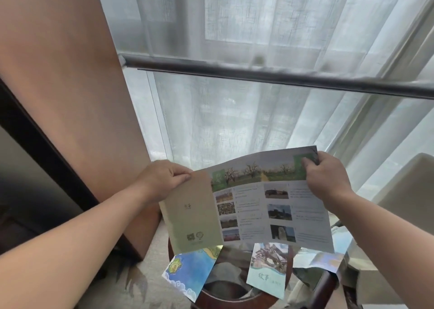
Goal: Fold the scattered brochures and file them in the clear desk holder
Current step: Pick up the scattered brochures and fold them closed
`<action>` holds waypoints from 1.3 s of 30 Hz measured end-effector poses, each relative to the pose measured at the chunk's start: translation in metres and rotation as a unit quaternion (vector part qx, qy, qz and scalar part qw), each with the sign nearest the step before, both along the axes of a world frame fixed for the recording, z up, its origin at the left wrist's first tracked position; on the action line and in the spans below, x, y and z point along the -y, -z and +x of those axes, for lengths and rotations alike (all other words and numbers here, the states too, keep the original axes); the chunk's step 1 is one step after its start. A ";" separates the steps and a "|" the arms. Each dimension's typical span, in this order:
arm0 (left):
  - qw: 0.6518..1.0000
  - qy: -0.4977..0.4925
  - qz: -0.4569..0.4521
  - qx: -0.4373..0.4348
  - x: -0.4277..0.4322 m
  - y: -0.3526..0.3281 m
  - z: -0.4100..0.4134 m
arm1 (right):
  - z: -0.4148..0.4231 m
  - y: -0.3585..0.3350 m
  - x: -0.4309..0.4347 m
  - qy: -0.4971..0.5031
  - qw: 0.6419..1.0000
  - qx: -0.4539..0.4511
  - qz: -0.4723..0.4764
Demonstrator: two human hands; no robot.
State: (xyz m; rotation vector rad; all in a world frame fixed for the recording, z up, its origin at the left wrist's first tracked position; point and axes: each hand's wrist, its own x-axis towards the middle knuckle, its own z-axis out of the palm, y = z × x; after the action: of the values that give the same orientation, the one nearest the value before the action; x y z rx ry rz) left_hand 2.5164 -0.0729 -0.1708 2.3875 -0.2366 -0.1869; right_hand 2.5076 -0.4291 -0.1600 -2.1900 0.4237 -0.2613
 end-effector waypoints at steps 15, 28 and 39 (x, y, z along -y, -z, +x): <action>0.990 0.084 -0.098 -0.049 -0.004 -0.069 -0.011 | -0.010 -0.006 -0.031 -0.032 0.998 0.003 0.045; 0.959 0.038 -0.259 -0.111 0.016 -0.062 -0.012 | -0.094 -0.008 -0.121 -0.284 0.954 -0.085 0.053; 0.987 -0.029 -0.152 -0.043 0.044 -0.038 -0.009 | -0.087 -0.005 -0.104 -0.148 0.963 -0.070 0.215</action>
State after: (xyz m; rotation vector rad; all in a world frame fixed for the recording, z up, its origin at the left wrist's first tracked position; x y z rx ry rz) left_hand 2.5071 -0.1171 -0.1328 2.0765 -0.1421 -0.2099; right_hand 2.4201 -0.3255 -0.1548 -1.8134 0.1993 0.1406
